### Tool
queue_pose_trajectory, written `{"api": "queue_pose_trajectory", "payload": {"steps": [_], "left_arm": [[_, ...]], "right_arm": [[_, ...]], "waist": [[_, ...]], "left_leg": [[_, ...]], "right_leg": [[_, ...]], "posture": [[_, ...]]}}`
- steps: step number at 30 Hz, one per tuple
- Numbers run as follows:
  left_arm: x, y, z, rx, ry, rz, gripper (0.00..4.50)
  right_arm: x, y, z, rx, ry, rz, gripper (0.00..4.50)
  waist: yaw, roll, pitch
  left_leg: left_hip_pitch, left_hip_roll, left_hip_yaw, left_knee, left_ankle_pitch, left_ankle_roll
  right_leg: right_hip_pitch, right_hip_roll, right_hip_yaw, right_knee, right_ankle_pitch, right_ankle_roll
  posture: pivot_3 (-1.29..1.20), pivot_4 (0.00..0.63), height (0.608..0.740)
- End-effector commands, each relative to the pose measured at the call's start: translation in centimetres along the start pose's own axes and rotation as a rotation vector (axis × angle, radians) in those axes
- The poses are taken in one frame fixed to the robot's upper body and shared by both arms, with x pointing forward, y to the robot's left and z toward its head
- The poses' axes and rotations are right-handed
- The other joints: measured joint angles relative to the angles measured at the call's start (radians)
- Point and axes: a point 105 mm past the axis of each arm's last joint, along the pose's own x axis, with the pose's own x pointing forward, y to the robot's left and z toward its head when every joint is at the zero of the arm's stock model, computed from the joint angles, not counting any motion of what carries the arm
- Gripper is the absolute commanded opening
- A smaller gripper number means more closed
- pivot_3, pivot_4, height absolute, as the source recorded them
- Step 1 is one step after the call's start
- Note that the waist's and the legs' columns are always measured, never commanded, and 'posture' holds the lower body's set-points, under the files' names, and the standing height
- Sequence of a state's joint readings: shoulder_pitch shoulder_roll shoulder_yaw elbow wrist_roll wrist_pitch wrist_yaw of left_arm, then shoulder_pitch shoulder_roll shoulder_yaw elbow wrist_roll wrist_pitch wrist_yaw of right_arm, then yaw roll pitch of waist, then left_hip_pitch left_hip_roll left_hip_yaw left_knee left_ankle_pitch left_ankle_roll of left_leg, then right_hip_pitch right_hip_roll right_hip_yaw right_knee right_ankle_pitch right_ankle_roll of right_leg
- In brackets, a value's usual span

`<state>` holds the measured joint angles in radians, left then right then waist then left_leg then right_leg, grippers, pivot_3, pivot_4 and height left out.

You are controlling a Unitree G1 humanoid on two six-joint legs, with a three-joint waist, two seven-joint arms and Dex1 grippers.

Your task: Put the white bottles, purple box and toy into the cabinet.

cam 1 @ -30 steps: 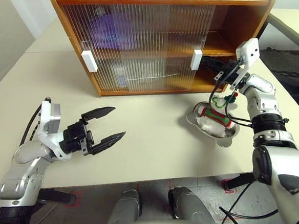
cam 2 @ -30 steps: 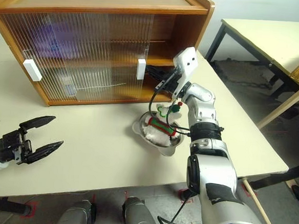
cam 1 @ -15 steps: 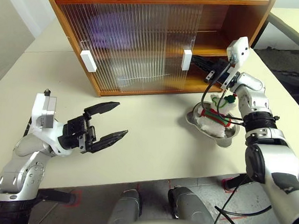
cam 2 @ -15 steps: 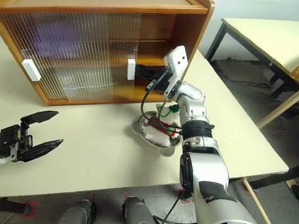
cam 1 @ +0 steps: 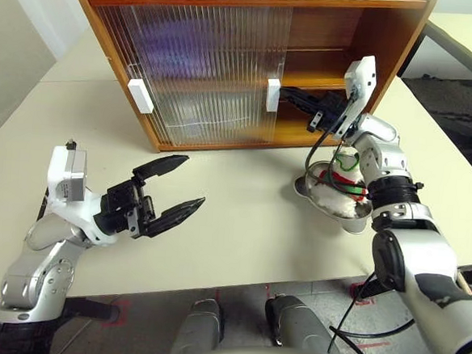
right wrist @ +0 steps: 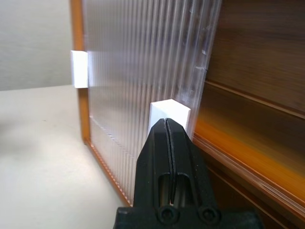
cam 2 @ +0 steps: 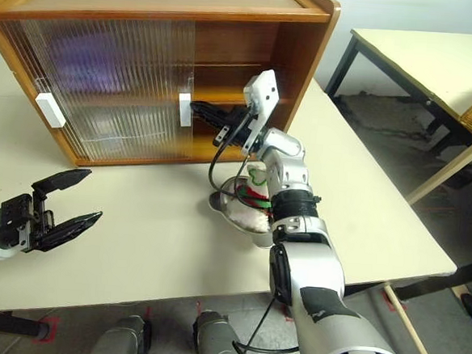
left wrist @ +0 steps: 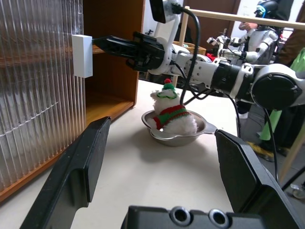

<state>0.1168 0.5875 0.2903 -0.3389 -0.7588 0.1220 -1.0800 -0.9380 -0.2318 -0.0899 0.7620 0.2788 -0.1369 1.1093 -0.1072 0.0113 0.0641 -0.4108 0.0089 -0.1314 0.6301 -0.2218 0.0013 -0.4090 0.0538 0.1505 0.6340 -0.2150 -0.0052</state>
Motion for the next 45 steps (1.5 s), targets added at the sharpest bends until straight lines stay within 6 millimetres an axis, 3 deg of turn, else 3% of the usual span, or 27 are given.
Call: {"api": "queue_pose_trajectory", "payload": {"steps": [1,14,24,28,33,40,45], "left_arm": [[0.0,-0.1,0.2,0.019,0.004,0.011,4.5],[-0.4,0.3,0.3,0.03,0.017,0.04,4.5],[-0.6,0.4,0.1,0.029,0.028,0.047,4.5],[-0.6,0.5,0.1,0.029,0.029,0.047,4.5],[-0.4,0.6,0.0,0.031,0.028,0.042,4.5],[-0.5,0.6,0.1,0.038,0.03,0.043,4.5],[-0.5,0.5,0.0,0.038,0.03,0.045,4.5]], "right_arm": [[0.6,1.0,0.0,0.019,-0.022,0.037,0.05],[1.2,1.8,-0.1,0.034,-0.033,0.061,0.05],[-2.3,-1.0,-0.2,-0.005,0.043,-0.028,0.05],[-2.7,-1.4,-0.5,-0.009,0.067,-0.055,0.05],[-1.4,-1.2,-1.4,-0.005,0.091,-0.075,0.05],[0.9,0.2,-1.1,0.013,0.054,-0.019,0.05],[1.3,0.7,-0.9,0.019,0.043,0.002,0.05]], "waist": [[0.001,0.0,0.0],[0.02,0.0,0.0],[0.029,0.0,0.0],[0.028,0.0,0.0],[0.028,0.0,0.0],[0.026,0.0,0.0],[0.018,0.0,0.0]], "left_leg": [[0.0,0.0,0.0,0.0,0.0,0.0],[0.0,0.001,0.0,0.0,0.0,0.0],[-0.001,0.001,0.0,0.001,0.0,-0.001],[-0.001,0.001,0.0,0.0,0.0,-0.001],[-0.001,0.002,0.0,0.001,0.0,-0.001],[-0.001,0.002,0.0,0.0,0.0,-0.001],[-0.002,0.003,0.0,-0.001,0.0,-0.001]], "right_leg": [[0.0,0.0,0.0,0.0,0.0,0.0],[-0.001,0.001,0.0,0.001,0.0,-0.002],[-0.002,0.001,0.0,0.001,0.0,-0.002],[-0.002,0.001,0.0,0.001,0.001,-0.002],[-0.002,0.001,0.0,0.002,0.001,-0.002],[-0.003,0.001,0.0,0.002,0.001,-0.002],[-0.005,0.002,0.0,0.003,0.002,-0.003]], "posture": [[-0.07,0.09,0.74],[-0.07,0.093,0.74],[-0.08,0.094,0.74],[-0.09,0.093,0.74],[-0.08,0.091,0.74],[-0.07,0.091,0.74],[-0.07,0.09,0.74]]}}
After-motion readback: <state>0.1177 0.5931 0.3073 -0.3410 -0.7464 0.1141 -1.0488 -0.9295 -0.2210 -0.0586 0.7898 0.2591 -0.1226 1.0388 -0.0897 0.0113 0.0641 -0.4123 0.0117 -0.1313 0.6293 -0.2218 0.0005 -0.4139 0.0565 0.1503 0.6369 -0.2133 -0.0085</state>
